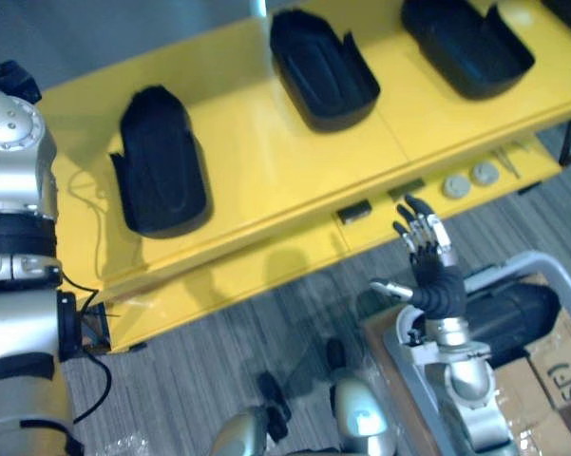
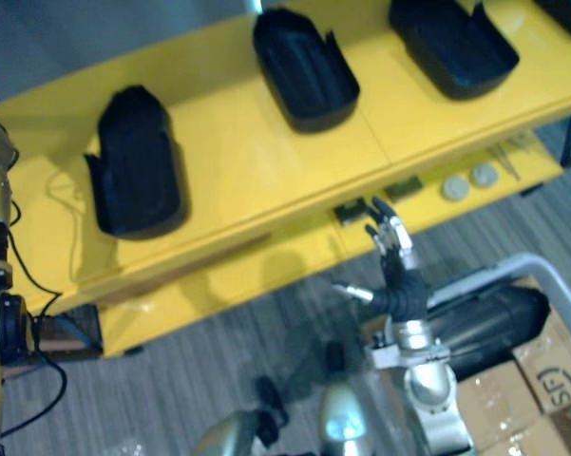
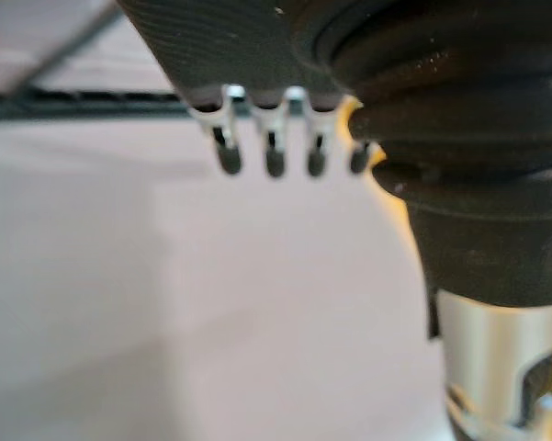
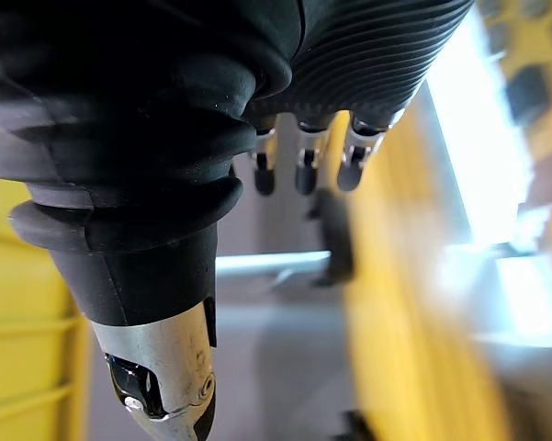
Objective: Walk over and take plastic housings, then place them on the shelf
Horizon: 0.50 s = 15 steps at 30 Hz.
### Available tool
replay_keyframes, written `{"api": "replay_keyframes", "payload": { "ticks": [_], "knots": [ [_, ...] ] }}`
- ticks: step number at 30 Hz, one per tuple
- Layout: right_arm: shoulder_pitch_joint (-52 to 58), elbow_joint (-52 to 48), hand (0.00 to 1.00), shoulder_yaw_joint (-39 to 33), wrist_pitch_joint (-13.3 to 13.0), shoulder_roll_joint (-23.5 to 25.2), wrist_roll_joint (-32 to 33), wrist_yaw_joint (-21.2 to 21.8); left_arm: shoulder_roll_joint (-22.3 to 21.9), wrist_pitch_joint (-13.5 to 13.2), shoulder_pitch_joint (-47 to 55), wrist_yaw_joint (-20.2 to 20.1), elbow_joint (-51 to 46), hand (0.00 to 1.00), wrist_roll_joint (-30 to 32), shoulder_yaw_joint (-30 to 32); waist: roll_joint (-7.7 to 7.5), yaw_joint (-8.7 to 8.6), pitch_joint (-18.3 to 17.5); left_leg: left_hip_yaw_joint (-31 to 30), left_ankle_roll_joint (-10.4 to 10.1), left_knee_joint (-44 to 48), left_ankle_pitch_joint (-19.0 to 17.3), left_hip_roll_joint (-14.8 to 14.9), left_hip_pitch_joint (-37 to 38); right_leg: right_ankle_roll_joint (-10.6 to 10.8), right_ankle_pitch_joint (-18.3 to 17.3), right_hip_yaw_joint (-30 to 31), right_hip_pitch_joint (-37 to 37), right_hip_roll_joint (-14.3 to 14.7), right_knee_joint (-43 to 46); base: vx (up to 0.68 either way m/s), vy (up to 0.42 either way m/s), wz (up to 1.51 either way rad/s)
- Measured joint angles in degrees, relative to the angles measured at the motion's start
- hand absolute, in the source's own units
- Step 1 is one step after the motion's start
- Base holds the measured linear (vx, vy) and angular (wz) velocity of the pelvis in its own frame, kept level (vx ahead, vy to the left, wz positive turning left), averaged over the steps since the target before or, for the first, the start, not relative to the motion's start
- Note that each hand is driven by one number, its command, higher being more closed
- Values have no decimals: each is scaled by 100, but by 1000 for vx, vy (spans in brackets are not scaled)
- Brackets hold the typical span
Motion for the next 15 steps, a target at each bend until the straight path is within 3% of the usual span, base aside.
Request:
{"api": "replay_keyframes", "payload": {
  "ticks": [2,4,7,10,11,14,15],
  "knots": [
    [-216,-13,0,25,-70,-26,62,138,-222,-242,710,-194,-1000,0,6,353,64,72,-312,-202,-6,-74,4,-17,164,1,0,-228,313,-10,-191,136,-6,37],
    [-516,-11,0,108,-45,-24,241,220,-745,-516,1874,-360,-2209,0,41,794,183,293,-605,-426,-12,-123,8,-21,239,0,0,-488,523,-11,-297,79,-15,50],
    [-714,-3,0,140,146,4,285,217,-1542,-675,3265,-567,-3425,0,134,1207,207,563,-710,-699,-18,-135,12,-22,325,1,-2,-838,791,-11,-388,13,-25,56],
    [-718,51,0,136,537,69,459,174,-2617,-832,5073,-850,-4534,0,491,1491,108,945,-808,-1094,-71,-226,92,-22,340,-12,-14,-1263,948,2,-390,-44,-22,68],
    [-720,178,0,135,697,240,474,206,-2989,-876,5768,-918,-4781,0,637,1559,13,1130,-861,-1232,-69,-253,140,-37,340,-29,-27,-1415,1025,-6,-390,-63,-8,58],
    [-723,245,0,252,1006,454,517,422,-3376,-904,6651,-1003,-4998,0,782,1748,-155,1364,-959,-1373,-73,-340,179,-101,386,-32,-122,-1574,1101,-58,-391,-89,-7,36],
    [-702,251,0,357,1249,459,620,877,-3583,-937,7049,-1077,-5021,0,692,1870,-262,1431,-1027,-1397,-85,-462,221,-173,383,10,-236,-1668,1102,-127,-390,-88,-4,18]
  ]
}}
